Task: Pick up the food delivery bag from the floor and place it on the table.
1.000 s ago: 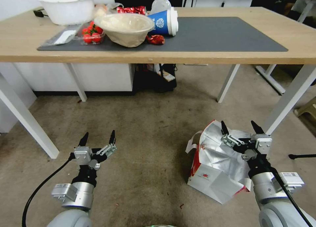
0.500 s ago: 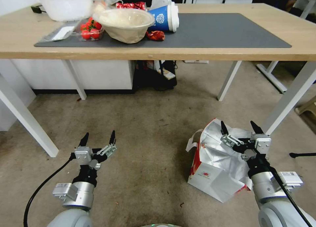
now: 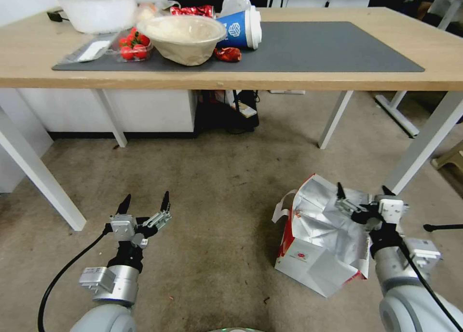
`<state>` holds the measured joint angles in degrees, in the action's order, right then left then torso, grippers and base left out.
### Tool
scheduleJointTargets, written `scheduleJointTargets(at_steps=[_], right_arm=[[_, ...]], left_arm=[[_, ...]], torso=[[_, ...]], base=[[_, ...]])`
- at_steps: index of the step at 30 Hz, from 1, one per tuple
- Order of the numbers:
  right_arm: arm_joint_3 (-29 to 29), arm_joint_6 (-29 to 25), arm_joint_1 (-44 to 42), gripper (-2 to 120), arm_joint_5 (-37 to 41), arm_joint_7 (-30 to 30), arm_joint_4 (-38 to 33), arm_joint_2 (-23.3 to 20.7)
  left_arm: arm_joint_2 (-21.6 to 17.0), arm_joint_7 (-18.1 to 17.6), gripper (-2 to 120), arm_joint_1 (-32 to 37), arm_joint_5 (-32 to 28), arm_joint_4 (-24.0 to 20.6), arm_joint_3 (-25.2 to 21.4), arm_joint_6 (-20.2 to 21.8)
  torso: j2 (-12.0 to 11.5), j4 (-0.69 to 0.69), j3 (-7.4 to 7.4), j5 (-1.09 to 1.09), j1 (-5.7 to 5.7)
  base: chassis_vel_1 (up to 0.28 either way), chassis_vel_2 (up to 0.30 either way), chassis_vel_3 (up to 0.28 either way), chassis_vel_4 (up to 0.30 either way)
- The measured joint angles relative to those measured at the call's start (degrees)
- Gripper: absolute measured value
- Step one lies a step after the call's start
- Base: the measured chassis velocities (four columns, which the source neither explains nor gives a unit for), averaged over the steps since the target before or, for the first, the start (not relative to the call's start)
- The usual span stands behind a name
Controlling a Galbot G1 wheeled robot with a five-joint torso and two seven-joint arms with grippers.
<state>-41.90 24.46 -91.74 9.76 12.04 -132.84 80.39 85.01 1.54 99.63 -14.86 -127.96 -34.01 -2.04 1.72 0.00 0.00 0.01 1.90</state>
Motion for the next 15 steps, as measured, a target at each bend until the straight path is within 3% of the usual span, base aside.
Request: scheduleJointTargets(at_steps=[15], right_arm=[[-1.5,7.0,9.6,100,6.9,8.8,15.6,-4.2]], left_arm=[[0.0,0.0,100,-0.5,0.0,1.3,0.1,0.0]], torso=[[0.1,-0.01,0.00,0.00,0.03]], base=[[0.000,0.000,0.000,0.000]])
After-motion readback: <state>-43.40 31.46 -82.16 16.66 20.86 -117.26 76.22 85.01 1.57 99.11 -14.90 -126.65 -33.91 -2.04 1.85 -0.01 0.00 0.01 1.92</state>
